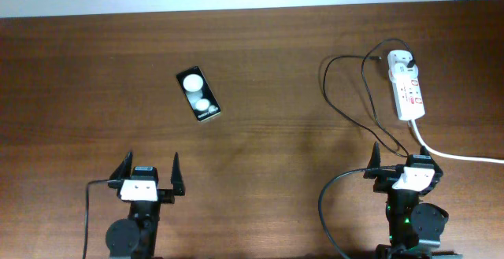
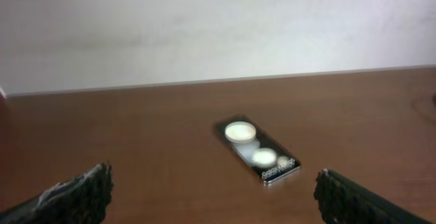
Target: Plug charger to phone and switch on socket
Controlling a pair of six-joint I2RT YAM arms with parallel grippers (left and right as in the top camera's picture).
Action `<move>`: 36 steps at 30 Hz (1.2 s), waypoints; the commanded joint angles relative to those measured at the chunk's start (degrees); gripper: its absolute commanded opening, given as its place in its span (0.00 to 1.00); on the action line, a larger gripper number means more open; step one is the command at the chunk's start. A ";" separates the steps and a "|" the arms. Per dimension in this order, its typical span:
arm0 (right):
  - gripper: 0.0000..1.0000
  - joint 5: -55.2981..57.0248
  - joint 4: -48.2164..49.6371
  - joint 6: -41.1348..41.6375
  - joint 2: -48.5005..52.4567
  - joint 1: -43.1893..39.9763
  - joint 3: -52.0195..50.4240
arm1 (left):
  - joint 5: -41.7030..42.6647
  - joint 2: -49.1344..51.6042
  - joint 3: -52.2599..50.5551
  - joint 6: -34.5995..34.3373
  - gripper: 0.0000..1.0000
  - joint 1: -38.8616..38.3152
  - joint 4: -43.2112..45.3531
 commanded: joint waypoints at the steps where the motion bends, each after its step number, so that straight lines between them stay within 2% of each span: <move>1: 0.99 0.33 -0.31 0.26 -0.28 -0.33 -0.31 | 1.05 -0.09 0.68 -0.37 0.99 0.15 2.86; 6: 0.99 0.33 -0.31 0.24 -0.28 -0.33 -0.31 | 1.03 -0.09 5.97 -0.37 0.99 0.15 1.53; 10: 0.99 0.33 -0.31 0.26 -0.28 -0.33 -0.31 | 0.81 1.36 13.90 -0.37 0.99 0.15 -4.66; 14: 0.99 0.33 -0.31 0.26 -0.28 -0.33 -0.31 | 0.83 11.78 24.72 -0.37 0.99 0.15 -10.14; 18: 0.99 0.33 -0.31 0.26 -0.28 -0.33 -0.31 | 0.90 26.40 37.66 -0.39 0.99 0.15 -18.32; 22: 0.99 0.33 -0.31 0.26 -0.28 -0.33 -0.31 | 1.18 45.48 56.85 -0.96 0.99 0.15 -37.20; 23: 0.99 0.33 -0.33 0.26 -0.28 -0.33 -0.31 | 3.32 50.80 62.66 -1.07 0.99 0.15 -44.00; 26: 0.99 0.33 -0.31 0.26 -0.28 -0.33 -0.31 | 11.30 61.64 73.48 -1.05 0.99 0.15 -56.78; 28: 0.99 0.33 -0.31 0.26 -0.28 -0.33 -0.31 | 17.57 66.18 74.77 -1.05 0.99 0.15 -61.48; 29: 0.99 0.33 -0.31 0.26 -0.28 -0.33 -0.31 | 19.52 70.44 74.75 -1.05 0.99 0.15 -68.59; 31: 0.99 0.33 -0.31 0.24 -0.28 -0.33 -0.31 | 20.44 72.63 74.73 -1.07 0.99 0.15 -68.74; 33: 0.99 0.33 -0.31 0.24 -0.28 -0.33 -0.31 | 20.55 75.65 74.77 -7.80 0.99 0.02 -68.67; 36: 0.99 0.33 -0.31 0.26 -0.28 -0.33 -0.31 | 8.07 78.44 75.17 -19.63 0.99 -1.86 -68.83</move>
